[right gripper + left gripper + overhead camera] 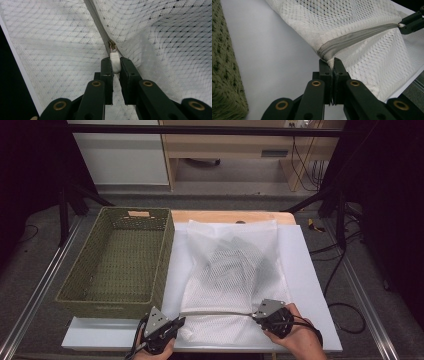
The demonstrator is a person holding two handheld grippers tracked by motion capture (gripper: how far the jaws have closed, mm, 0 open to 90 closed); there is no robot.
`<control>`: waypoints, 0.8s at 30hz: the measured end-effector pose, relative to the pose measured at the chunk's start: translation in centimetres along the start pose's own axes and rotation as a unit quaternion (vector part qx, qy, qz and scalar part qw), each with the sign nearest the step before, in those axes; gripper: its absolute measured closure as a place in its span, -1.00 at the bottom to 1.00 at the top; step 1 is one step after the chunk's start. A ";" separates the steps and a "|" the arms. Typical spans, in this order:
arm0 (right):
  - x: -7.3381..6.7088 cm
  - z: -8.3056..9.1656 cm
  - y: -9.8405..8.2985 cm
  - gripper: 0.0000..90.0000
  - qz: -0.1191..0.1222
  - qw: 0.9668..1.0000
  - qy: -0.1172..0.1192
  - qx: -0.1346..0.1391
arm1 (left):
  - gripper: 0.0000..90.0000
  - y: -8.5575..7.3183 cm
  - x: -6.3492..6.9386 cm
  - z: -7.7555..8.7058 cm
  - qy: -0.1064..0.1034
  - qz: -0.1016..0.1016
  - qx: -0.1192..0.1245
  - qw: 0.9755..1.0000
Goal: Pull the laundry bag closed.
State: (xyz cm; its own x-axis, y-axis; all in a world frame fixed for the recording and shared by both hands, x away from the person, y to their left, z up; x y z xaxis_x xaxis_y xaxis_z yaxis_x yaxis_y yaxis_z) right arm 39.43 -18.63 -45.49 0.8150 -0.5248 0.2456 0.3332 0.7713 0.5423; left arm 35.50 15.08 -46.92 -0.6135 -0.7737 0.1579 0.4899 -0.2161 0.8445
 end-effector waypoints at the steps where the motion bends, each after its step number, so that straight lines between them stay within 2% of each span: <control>1: 0.0 0.0 0.0 0.81 0.000 1.000 0.000 -0.001 | 0.97 0.0 0.0 0.0 0.000 0.000 0.000 1.000; 24: 0.4 0.2 -0.5 0.81 -0.008 1.000 -0.004 -0.003 | 0.97 0.1 0.0 0.1 -0.001 0.001 0.002 1.000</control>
State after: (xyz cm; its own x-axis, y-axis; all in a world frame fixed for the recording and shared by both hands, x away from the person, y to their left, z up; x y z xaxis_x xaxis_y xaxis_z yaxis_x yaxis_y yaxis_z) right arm 39.46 -19.33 -45.49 0.8059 -0.5399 0.2430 0.3492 0.7649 0.5412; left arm 35.53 15.15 -46.79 -0.6143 -0.7725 0.1607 0.4890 -0.2128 0.8459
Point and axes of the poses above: each handheld gripper's, and its own axes: z roughly backward along the jaws, y roughly out of its top, x roughly to its right, the point moved 1 cm from there along -z, roughly forward along the jaws, and after that the axes turned 2 degrees about -y, right-handed, at the moved point
